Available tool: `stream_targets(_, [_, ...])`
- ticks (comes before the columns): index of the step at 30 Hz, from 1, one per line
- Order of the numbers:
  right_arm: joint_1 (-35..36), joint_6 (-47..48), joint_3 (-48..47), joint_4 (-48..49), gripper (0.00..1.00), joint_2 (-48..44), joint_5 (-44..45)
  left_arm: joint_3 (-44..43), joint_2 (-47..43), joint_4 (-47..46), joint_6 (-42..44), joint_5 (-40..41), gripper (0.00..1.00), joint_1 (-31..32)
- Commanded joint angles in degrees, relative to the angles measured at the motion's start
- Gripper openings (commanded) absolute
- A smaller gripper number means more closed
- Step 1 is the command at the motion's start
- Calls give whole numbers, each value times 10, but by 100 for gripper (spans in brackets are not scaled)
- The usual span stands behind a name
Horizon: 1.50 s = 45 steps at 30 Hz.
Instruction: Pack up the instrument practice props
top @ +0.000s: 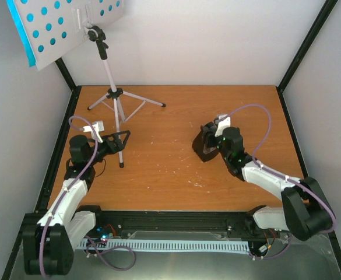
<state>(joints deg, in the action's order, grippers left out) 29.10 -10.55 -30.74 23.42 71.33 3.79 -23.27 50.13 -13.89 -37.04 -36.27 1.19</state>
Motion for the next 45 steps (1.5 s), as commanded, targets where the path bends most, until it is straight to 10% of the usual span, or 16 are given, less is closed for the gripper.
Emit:
stream_targets(1, [-69, -29, -46, -17, 66, 67, 62, -52, 42, -15, -9, -28, 99, -43])
stream_targets(16, [-177, -31, -119, -29, 91, 85, -88, -218, 269, -2, 80, -5, 95, -68])
stream_targets(37, [-184, -17, -112, -132, 98, -73, -64, -264, 365, -71, 163, -10, 7, -69])
stream_targets(45, [-184, -28, -110, -130, 98, -96, -103, -203, 282, -41, 172, 18, 0, -67])
